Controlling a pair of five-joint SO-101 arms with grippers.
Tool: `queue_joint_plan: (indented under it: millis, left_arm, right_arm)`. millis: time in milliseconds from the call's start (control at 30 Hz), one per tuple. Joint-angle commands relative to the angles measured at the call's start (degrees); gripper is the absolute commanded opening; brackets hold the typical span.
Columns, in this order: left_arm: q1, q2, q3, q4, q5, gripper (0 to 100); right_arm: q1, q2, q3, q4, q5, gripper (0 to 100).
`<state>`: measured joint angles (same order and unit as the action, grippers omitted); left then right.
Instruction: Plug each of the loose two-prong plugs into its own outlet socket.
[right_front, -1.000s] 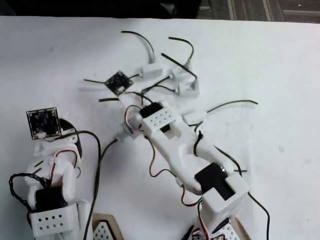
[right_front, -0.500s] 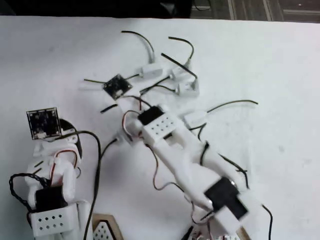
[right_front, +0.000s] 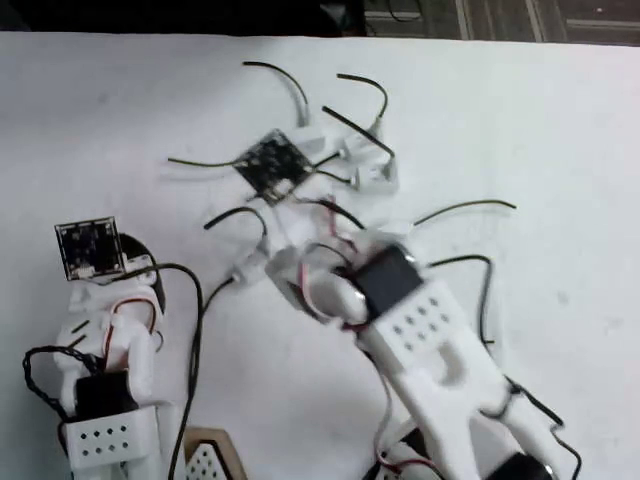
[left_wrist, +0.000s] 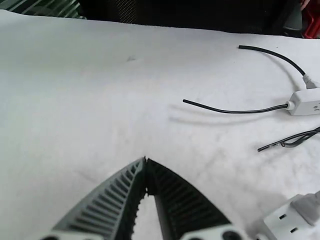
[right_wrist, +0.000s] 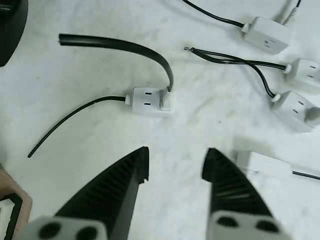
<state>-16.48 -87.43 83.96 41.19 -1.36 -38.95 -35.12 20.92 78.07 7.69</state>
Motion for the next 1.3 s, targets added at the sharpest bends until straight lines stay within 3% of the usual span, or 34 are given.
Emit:
queue_joint_plan:
  millis: [0, 67, 400, 667, 867, 1267]
  left_arm:
    - [0.04, -0.57, -0.09, -1.05, 0.00, 2]
    - [0.04, -0.57, -0.09, -0.97, 0.00, 2]
    - [0.31, -0.57, 0.09, -0.44, 0.09, 2]
    - [4.09, -0.57, 0.88, 0.97, 0.00, 2]
    - [7.69, -0.66, 2.64, 1.05, -1.85, 2]
    - [11.30, -0.66, 4.31, 1.05, -3.96, 2]
  right_arm:
    - [2.86, -6.81, 1.23, 2.77, -0.53, 0.8]
    - [4.88, -9.80, 5.19, 3.30, -0.53, 4.3]
    - [12.79, -34.68, 34.55, -3.74, -2.02, 1.7]
    - [19.91, -55.16, 47.47, -3.74, -6.15, 1.7]
    - [20.18, -67.65, 59.34, -6.46, -6.59, 1.7]
    - [20.44, -67.21, 67.69, -6.99, -6.59, 1.7]
